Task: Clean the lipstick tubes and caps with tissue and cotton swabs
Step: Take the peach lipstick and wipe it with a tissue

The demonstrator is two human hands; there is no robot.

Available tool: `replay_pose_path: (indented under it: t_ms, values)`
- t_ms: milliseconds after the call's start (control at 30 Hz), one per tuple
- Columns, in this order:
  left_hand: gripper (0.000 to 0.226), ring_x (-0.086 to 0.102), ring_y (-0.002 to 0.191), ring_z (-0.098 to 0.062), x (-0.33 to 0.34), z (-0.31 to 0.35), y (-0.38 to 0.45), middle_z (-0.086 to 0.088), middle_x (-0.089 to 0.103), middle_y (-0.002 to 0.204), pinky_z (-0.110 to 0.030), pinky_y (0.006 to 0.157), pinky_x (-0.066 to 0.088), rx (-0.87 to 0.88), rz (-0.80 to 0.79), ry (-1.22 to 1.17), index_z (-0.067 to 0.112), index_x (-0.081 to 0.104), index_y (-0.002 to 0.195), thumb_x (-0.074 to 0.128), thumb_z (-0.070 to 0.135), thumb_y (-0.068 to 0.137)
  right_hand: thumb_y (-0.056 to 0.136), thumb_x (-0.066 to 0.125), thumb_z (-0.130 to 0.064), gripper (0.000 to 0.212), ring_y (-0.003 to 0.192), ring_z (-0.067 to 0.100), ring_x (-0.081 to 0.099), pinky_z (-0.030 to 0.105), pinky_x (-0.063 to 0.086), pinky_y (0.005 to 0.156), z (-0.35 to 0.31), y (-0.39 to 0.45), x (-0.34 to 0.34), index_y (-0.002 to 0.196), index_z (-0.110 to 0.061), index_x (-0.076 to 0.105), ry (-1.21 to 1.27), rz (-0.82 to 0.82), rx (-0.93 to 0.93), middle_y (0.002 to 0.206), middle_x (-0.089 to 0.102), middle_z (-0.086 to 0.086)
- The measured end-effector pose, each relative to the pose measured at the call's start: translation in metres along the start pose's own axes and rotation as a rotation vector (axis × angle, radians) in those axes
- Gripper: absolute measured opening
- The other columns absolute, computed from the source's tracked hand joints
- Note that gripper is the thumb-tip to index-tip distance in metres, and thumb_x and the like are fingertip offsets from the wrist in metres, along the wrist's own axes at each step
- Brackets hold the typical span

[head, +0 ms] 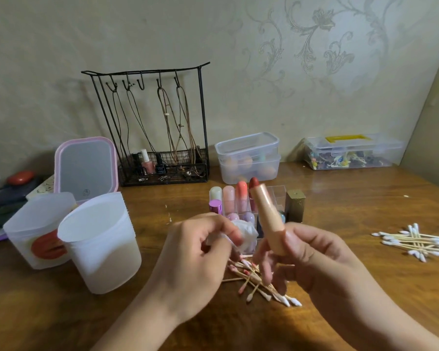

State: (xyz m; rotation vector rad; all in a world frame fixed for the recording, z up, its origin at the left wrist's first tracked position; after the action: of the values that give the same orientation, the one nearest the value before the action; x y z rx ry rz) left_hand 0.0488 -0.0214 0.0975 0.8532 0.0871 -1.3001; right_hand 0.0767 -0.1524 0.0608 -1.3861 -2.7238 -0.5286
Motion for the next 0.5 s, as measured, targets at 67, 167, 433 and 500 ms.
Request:
replay_pose_path:
  t_ms: [67, 167, 433, 500]
  values:
    - [0.019, 0.065, 0.08, -0.011, 0.001, 0.009, 0.0, 0.01, 0.069, 0.078, -0.013, 0.064, 0.047, 0.065, -0.01, -0.077, 0.022, 0.07, 0.075, 0.056, 0.026, 0.086, 0.077, 0.067, -0.051, 0.042, 0.064, 0.02, 0.06, 0.026, 0.043, 0.053, 0.006, 0.0, 0.0, 0.081, -0.009, 0.072, -0.074, 0.019, 0.033, 0.079, 0.069, 0.013]
    - [0.016, 0.066, 0.082, -0.011, -0.002, 0.013, 0.0, 0.012, 0.07, 0.08, -0.013, 0.066, 0.048, 0.132, 0.016, -0.056, 0.023, 0.071, 0.078, 0.062, 0.035, 0.083, 0.074, 0.061, -0.06, 0.046, 0.067, 0.021, 0.061, 0.028, 0.045, 0.054, 0.013, 0.0, -0.006, 0.083, -0.016, 0.072, -0.228, 0.073, 0.059, 0.081, 0.071, 0.009]
    - [0.044, 0.071, 0.087, -0.016, 0.007, 0.001, -0.003, 0.003, 0.073, 0.099, -0.024, 0.067, 0.056, -0.07, -0.01, -0.368, 0.023, 0.051, 0.111, 0.077, 0.009, 0.078, 0.088, 0.052, -0.051, 0.03, 0.061, 0.0, 0.058, 0.013, 0.043, 0.055, -0.004, -0.007, -0.004, 0.078, -0.028, 0.069, -0.582, 0.148, -0.018, 0.07, 0.066, -0.009]
    - [0.038, 0.068, 0.084, -0.015, 0.018, -0.01, -0.003, -0.007, 0.073, 0.102, -0.021, 0.061, 0.051, -0.226, -0.062, -0.681, 0.017, 0.062, 0.112, 0.073, 0.023, 0.077, 0.087, 0.05, -0.054, 0.028, 0.061, 0.001, 0.058, 0.013, 0.042, 0.054, -0.008, -0.008, 0.0, 0.076, -0.032, 0.066, -0.669, 0.148, -0.06, 0.068, 0.064, -0.011]
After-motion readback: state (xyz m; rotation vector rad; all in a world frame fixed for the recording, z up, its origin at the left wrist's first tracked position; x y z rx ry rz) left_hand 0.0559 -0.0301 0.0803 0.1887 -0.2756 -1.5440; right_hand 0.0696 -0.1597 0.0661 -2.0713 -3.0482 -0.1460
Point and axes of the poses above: each hand's wrist, its own y-axis towards the middle knuckle, its own x-axis out of the palm, z = x × y, the point moved 10 cm from there along y, towards the middle knuckle
